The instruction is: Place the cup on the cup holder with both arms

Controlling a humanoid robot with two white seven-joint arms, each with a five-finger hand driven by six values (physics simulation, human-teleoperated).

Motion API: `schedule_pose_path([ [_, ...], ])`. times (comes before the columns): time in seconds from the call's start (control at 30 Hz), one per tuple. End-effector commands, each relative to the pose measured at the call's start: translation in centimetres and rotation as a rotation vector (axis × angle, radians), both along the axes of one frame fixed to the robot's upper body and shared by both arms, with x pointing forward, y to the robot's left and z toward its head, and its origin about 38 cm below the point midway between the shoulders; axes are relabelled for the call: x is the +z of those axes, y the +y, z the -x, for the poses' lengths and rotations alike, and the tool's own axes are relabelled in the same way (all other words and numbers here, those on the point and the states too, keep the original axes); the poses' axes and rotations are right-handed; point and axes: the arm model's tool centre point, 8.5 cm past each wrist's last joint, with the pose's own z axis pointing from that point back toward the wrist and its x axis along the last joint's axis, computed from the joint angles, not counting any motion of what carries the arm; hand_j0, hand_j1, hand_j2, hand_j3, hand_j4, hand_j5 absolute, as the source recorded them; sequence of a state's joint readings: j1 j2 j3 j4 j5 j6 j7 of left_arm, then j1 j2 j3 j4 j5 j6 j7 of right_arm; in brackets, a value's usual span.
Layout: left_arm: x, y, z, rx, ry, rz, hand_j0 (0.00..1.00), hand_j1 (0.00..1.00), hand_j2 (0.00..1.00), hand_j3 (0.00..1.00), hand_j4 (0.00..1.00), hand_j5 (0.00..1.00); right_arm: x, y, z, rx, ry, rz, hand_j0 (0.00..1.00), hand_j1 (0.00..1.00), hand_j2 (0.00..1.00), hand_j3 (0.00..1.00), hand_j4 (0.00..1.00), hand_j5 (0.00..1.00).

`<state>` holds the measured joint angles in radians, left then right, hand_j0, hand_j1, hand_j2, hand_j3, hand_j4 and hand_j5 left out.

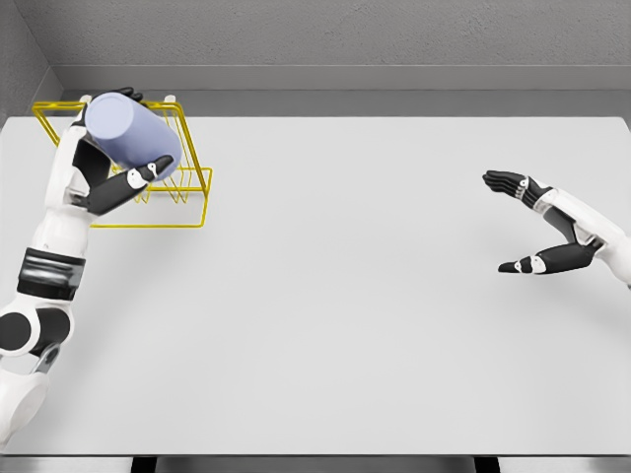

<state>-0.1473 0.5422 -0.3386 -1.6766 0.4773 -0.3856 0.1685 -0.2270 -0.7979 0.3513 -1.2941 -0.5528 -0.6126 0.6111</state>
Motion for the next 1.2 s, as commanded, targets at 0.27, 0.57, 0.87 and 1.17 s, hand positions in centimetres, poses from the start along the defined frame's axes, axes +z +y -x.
schedule_pose_path([
  [0.27,-0.23,0.18,-0.16,0.007,0.006,-0.004,0.65,0.65,0.65,0.65,0.65,0.65,0.02,-0.14,-0.02,-0.005,0.003,-0.007,1.00,1.00,1.00,1.00,1.00,1.00],
  [0.57,-0.10,0.23,-0.36,0.010,0.010,-0.008,1.00,1.00,1.00,1.00,1.00,1.00,0.01,-0.14,-0.02,-0.005,0.003,-0.005,1.00,1.00,1.00,1.00,1.00,1.00],
  [0.87,-0.13,0.17,-0.37,0.011,0.010,-0.004,1.00,1.00,1.00,1.00,1.00,1.00,-0.14,-0.03,-0.13,-0.002,0.009,-0.003,1.00,1.00,1.00,1.00,1.00,1.00],
  [1.17,0.27,0.17,-0.48,0.011,-0.001,-0.002,1.00,1.00,1.00,1.00,1.00,1.00,-0.14,-0.11,-0.17,-0.004,0.009,-0.003,1.00,1.00,1.00,1.00,1.00,1.00],
])
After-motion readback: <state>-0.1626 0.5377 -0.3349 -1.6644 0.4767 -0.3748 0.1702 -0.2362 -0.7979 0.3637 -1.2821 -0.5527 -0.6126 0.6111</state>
